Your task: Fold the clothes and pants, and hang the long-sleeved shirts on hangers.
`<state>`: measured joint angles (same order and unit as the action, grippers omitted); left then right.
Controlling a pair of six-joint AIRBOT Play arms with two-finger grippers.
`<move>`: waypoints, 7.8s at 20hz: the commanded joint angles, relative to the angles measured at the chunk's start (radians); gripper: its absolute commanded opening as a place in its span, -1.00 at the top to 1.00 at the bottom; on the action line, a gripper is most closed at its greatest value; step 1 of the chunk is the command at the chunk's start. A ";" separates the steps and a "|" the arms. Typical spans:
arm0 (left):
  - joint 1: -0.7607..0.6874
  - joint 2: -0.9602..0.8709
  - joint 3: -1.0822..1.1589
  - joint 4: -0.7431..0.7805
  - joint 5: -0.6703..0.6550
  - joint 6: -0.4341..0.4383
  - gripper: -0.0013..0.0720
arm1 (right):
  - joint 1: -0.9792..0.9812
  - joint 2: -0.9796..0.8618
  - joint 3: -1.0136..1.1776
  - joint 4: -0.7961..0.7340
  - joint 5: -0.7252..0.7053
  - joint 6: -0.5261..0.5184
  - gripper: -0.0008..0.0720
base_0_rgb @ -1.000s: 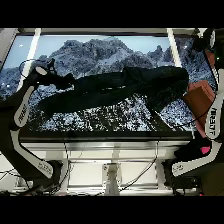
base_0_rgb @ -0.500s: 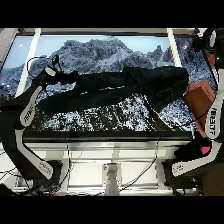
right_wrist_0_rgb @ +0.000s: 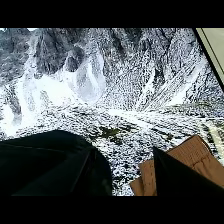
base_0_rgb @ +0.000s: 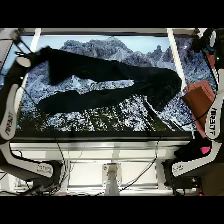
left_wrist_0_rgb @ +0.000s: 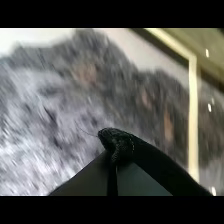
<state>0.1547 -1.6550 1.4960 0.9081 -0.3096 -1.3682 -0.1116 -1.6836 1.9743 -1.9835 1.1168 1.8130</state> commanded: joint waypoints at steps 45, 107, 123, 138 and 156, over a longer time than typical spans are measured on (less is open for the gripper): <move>0.288 0.270 -0.001 0.169 -0.496 0.120 -0.94 | -0.241 -0.004 -0.520 0.742 0.418 -0.619 -0.09; 0.072 0.552 -0.365 0.277 -0.938 0.869 0.92 | -0.141 -0.005 -0.720 0.953 0.043 -0.775 -0.53; 0.271 0.234 -0.328 0.168 -0.770 0.931 0.92 | -0.141 -0.005 -0.720 0.955 0.004 -0.776 -0.53; 0.271 0.156 -0.329 0.167 -0.274 0.927 -0.95 | -0.141 -0.005 -0.720 0.960 0.016 -0.775 -0.53; 0.066 0.482 -0.494 0.589 -0.900 0.636 -0.84 | -0.141 -0.005 -0.720 0.958 0.007 -0.787 -0.53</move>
<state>0.2901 -1.1709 1.0603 1.3685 -1.1797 -0.5667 -0.2535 -1.6897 1.2545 -1.0252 1.1316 1.0271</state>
